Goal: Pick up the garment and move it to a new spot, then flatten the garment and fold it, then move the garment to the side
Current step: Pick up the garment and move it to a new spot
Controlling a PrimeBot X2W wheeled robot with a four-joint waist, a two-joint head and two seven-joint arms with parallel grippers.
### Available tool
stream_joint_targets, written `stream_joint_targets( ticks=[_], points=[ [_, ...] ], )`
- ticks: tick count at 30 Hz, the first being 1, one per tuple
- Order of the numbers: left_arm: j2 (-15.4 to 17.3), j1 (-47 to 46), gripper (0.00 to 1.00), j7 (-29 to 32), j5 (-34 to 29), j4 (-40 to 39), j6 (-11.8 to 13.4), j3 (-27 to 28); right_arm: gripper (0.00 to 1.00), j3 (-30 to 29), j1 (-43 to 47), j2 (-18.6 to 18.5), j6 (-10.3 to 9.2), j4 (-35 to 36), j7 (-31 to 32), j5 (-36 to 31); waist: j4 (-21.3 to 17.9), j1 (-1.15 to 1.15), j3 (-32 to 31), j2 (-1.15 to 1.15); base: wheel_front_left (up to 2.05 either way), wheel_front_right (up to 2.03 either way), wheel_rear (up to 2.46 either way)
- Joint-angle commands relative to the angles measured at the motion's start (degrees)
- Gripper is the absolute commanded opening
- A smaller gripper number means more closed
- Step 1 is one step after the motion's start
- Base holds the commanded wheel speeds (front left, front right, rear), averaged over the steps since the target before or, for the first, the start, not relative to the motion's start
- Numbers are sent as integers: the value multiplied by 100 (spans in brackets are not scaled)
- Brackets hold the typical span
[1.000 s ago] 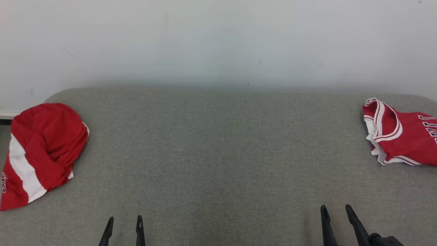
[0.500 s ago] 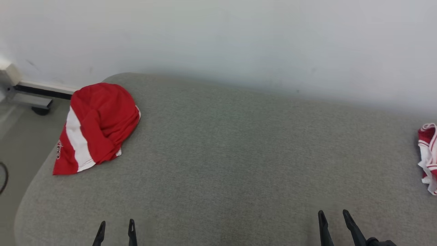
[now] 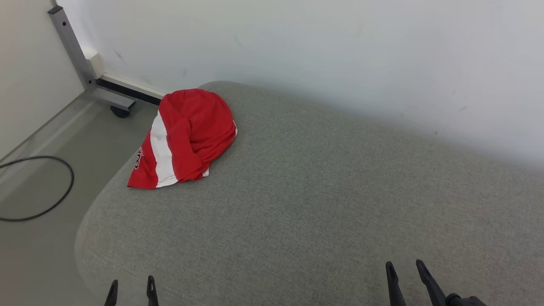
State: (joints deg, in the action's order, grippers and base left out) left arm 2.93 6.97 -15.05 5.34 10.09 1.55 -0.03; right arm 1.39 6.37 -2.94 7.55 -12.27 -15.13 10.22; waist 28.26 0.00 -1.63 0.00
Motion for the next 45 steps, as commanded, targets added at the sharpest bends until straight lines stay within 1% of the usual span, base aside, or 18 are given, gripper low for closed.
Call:
stream_joint_targets(
  ticks=[1,7,12,16,18,23,27,30,32,39,45],
  points=[
    [-8,69,100,-18,23,-30,31,8,100,15,-48,12,-15,-18,1,-22,64,0,39,0,0,0,0],
    [-7,89,100,-18,36,-73,45,87,100,73,-145,13,-15,-63,0,-37,69,0,48,0,0,0,0],
    [-6,-29,100,-18,79,12,5,205,100,10,-60,13,-15,-67,0,-46,37,0,21,0,0,0,0],
    [24,-299,100,-18,38,159,-140,375,100,-115,6,13,-15,-5,0,-79,-8,0,38,0,0,0,0],
    [61,-477,100,-18,72,214,-217,511,100,-124,-27,15,-15,41,1,-115,-119,0,129,0,0,0,0],
    [107,-1147,100,-18,174,331,-377,828,100,-201,-201,10,-15,182,1,-270,-449,0,470,0,0,0,0],
    [167,-1880,100,-18,297,539,-511,1084,100,-229,-377,7,-15,365,0,-433,-709,0,829,0,0,0,0],
    [230,-2439,100,-17,367,749,-566,1289,100,-207,-560,9,-15,585,1,-562,-921,0,1165,0,0,0,0],
    [250,-2607,100,-18,344,829,-599,1297,100,-207,-608,0,-15,651,1,-577,-972,0,1264,0,0,0,0],
    [518,-3928,100,-18,521,1756,-711,1536,100,-53,-1049,-179,-15,1139,1,-658,-1385,0,2019,0,0,0,0],
    [900,-4878,100,-18,677,2625,-791,1754,100,34,-1288,-245,-15,1518,1,-711,-1728,0,2430,0,0,0,0]
  ],
)
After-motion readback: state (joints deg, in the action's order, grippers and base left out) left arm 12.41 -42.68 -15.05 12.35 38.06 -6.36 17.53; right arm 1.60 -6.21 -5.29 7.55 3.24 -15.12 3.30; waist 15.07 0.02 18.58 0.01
